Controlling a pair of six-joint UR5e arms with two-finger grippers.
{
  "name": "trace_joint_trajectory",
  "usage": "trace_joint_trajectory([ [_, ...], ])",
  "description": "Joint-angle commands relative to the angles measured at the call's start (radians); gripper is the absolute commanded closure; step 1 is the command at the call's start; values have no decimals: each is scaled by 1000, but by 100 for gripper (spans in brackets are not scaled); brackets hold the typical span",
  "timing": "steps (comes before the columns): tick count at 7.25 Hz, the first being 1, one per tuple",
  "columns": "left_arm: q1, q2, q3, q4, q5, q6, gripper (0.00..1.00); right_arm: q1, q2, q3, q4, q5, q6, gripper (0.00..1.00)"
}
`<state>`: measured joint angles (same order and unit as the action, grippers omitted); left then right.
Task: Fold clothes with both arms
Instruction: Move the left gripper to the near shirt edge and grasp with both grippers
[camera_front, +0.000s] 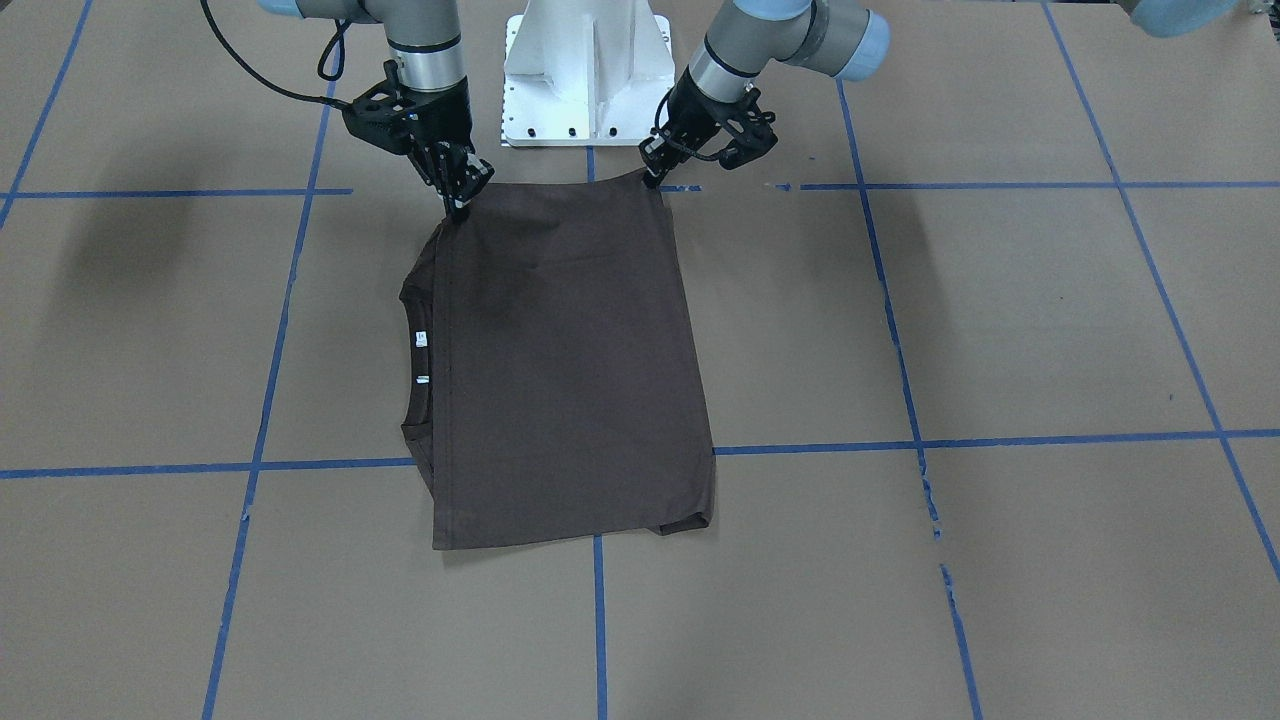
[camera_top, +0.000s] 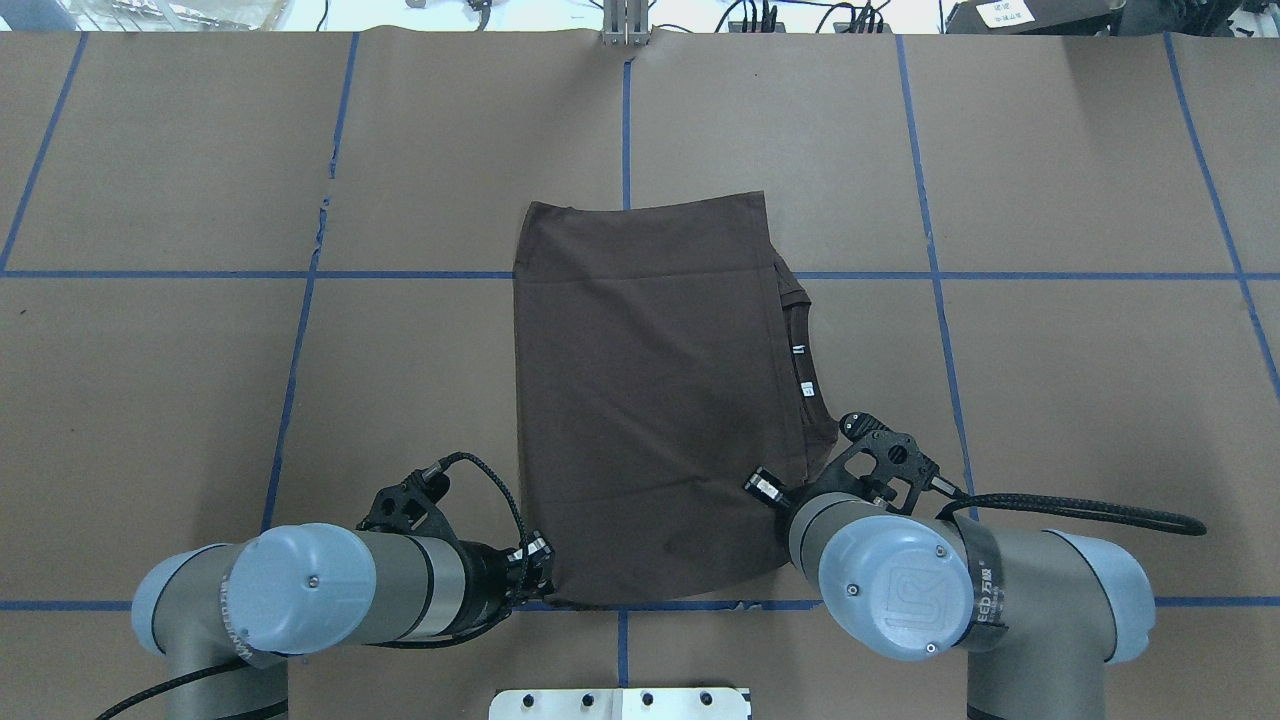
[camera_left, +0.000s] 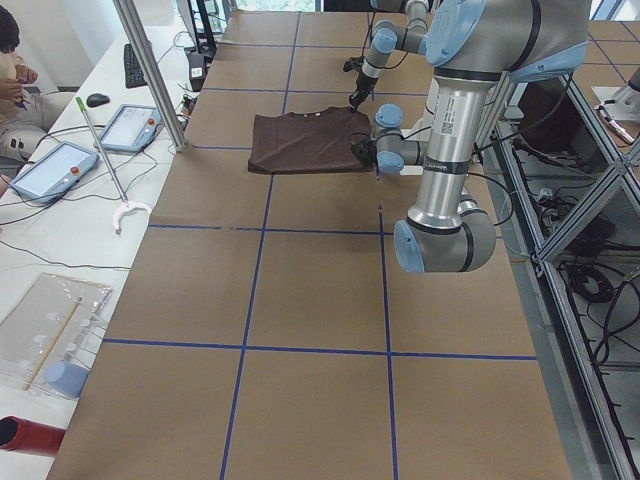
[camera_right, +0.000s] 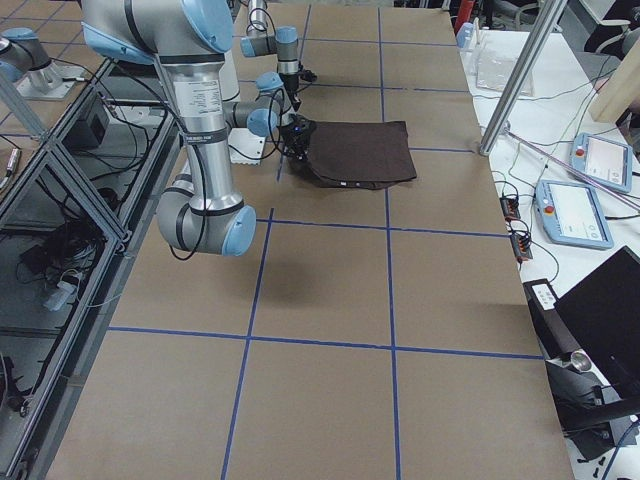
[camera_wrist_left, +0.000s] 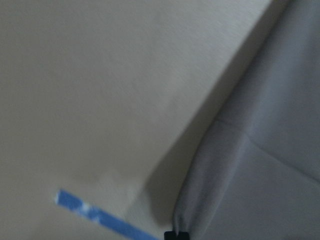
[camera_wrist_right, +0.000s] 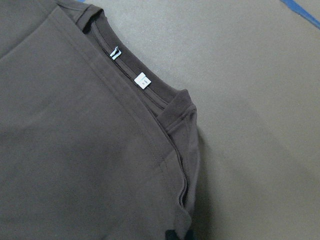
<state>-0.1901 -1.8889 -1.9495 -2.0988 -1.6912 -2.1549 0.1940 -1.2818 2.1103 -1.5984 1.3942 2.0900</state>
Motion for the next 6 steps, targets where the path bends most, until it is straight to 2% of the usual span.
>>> trace_joint_trajectory([
  [1,-5,49,-193,9,-15,-13,100,-2,-103,197,0,50,4,100],
  [2,-44,34,-260,85,-15,-7,100,33,-102,248,0,75,1,100],
  [3,-180,-61,-240,167,-16,44,100,115,-68,200,9,115,-20,100],
  [4,-293,-132,-156,233,-95,176,100,228,91,51,8,193,-83,100],
  [5,-381,-143,-87,223,-129,246,100,322,189,-89,12,272,-88,100],
  [6,-435,-194,2,218,-130,326,100,361,214,-160,40,293,-129,100],
])
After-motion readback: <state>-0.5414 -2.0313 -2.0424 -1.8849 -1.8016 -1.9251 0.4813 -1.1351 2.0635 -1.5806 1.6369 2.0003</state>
